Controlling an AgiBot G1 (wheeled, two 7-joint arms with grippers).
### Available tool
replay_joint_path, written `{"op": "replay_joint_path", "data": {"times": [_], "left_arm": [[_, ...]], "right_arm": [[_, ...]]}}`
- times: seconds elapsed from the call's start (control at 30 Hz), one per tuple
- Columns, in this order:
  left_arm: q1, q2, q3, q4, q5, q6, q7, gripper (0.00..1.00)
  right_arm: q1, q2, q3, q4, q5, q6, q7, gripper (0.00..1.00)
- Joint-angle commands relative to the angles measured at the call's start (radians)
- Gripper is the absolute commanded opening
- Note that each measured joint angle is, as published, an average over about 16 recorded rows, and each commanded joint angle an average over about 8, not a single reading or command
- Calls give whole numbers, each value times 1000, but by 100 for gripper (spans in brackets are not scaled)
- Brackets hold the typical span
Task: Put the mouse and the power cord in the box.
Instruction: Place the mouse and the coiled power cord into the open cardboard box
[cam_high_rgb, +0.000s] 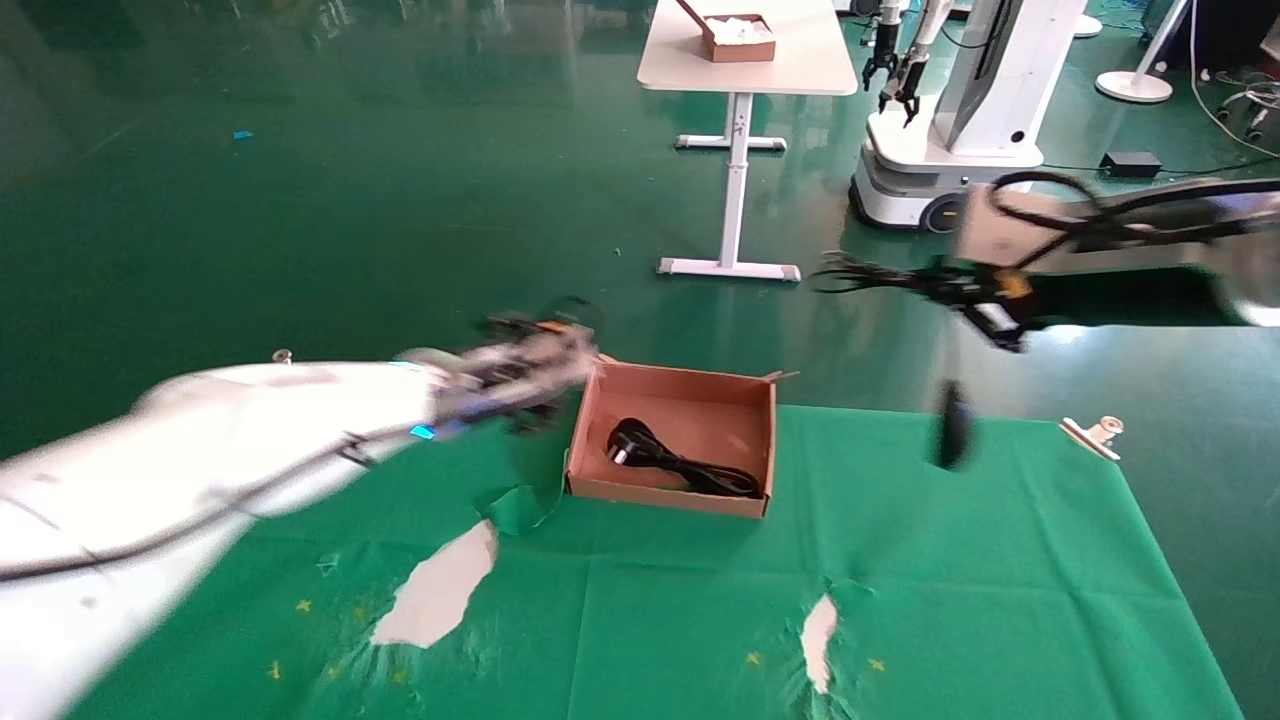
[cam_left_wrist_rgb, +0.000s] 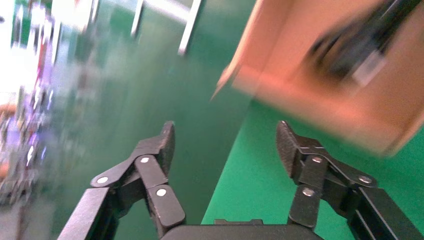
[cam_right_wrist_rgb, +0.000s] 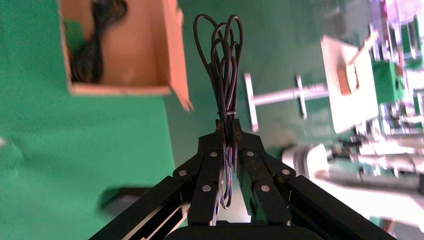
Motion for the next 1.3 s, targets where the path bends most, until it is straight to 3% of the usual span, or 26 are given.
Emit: {"op": "replay_joint_path", "data": {"times": [0.03, 0.2, 0.43, 0.63, 0.9, 0.93, 1.3], "left_arm": [[-15, -25, -1, 38, -2, 1, -10, 100], [-31, -114, 20, 4, 40, 54, -55, 100], [-37, -166, 47, -98, 123, 89, -173, 100], [-37, -192, 61, -172, 202, 102, -277, 100], [-39, -213, 70, -216, 258, 112, -343, 100], [-39, -214, 71, -218, 261, 113, -346, 100], [-38, -208, 68, -211, 251, 113, -334, 100]], "right_arm": [[-8, -14, 0, 16, 11, 2, 4, 0], [-12, -153, -25, -74, 26, 50, -51, 0], [-1, -397, -85, -388, 3, 153, -186, 0], [-1, -475, -151, -588, -11, 256, -267, 2], [-6, -494, -216, -683, -29, 360, -235, 97], [-7, -496, -220, -689, -30, 367, -232, 100], [-6, -486, -209, -663, -28, 343, -246, 100]]}}
